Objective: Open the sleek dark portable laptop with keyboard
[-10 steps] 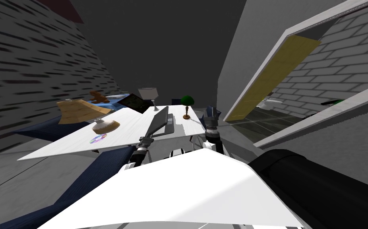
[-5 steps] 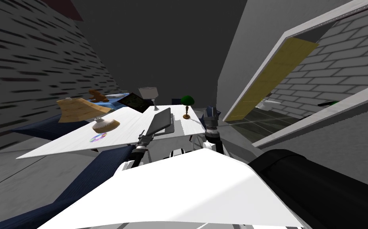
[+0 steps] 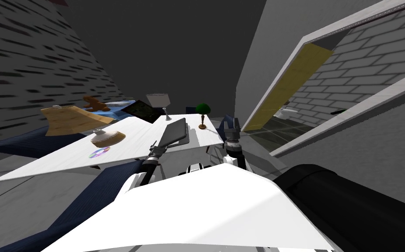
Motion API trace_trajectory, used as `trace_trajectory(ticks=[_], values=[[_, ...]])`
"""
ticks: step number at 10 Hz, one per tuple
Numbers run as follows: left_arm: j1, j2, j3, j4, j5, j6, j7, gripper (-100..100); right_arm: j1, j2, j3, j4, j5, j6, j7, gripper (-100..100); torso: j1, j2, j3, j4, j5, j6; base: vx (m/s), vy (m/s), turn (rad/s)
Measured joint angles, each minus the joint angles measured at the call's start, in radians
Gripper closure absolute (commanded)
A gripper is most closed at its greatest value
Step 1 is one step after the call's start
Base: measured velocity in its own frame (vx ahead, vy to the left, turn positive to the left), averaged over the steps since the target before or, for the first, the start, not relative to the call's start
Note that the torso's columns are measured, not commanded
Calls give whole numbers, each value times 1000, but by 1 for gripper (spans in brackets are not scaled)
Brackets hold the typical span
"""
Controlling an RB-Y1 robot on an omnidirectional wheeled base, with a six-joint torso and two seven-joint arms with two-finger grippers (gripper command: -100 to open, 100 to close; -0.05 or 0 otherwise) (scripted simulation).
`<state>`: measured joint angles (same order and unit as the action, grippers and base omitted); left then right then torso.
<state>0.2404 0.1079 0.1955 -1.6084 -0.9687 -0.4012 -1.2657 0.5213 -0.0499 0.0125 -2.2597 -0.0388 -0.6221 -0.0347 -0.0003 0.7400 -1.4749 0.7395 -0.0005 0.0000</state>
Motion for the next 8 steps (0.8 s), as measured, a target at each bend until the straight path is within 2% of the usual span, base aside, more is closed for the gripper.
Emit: trace_trajectory(ticks=[3,4,8], values=[[-24,64,-22,-41,-15,90,78,-100,0,0,0,0,0,0,0,0,-1,0,0,0,0,0,-61,-22,-61],[-24,66,-23,-43,-16,97,84,0,0,0,0,0,0,0,0,0,0,-2,-1,-1,0,0,-7,-3,3],[-25,65,-23,-43,-16,96,83,0,0,0,0,0,0,0,0,0,1,-3,-2,-2,1,0,0,0,0]])
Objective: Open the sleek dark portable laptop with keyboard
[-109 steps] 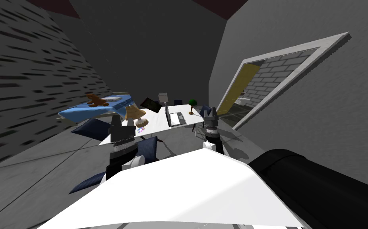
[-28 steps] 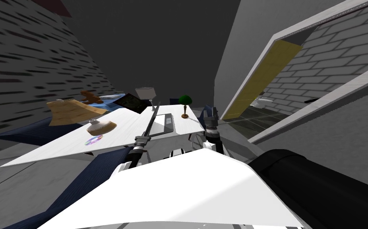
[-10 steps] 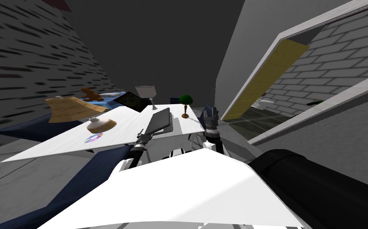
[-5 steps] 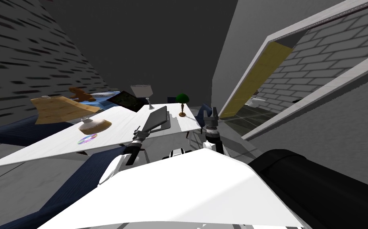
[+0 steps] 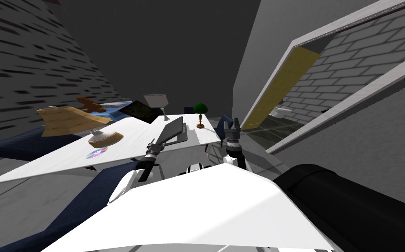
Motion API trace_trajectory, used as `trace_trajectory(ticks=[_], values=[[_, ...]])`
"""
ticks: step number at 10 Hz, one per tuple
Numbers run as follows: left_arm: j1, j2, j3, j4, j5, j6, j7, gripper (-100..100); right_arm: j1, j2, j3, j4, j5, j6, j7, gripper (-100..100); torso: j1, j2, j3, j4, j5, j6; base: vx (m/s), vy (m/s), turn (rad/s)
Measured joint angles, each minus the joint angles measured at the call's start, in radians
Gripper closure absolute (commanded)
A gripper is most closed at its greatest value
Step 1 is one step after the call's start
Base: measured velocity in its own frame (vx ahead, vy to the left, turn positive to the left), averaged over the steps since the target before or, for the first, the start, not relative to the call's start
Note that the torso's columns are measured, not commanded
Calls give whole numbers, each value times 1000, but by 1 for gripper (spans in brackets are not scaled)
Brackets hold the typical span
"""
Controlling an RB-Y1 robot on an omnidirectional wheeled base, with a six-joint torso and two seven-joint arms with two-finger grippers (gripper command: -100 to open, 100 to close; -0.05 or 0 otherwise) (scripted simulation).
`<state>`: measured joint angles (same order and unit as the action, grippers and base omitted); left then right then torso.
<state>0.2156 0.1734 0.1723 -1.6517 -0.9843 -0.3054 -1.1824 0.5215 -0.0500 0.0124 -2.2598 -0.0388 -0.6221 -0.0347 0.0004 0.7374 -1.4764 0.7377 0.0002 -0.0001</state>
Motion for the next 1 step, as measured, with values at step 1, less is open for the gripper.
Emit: trace_trajectory(ticks=[1], values=[[0,0,0,0,0,0,0,0,0,0,0,0,0,0,0,0,0,1,0,0,0,0,0,0,0]])
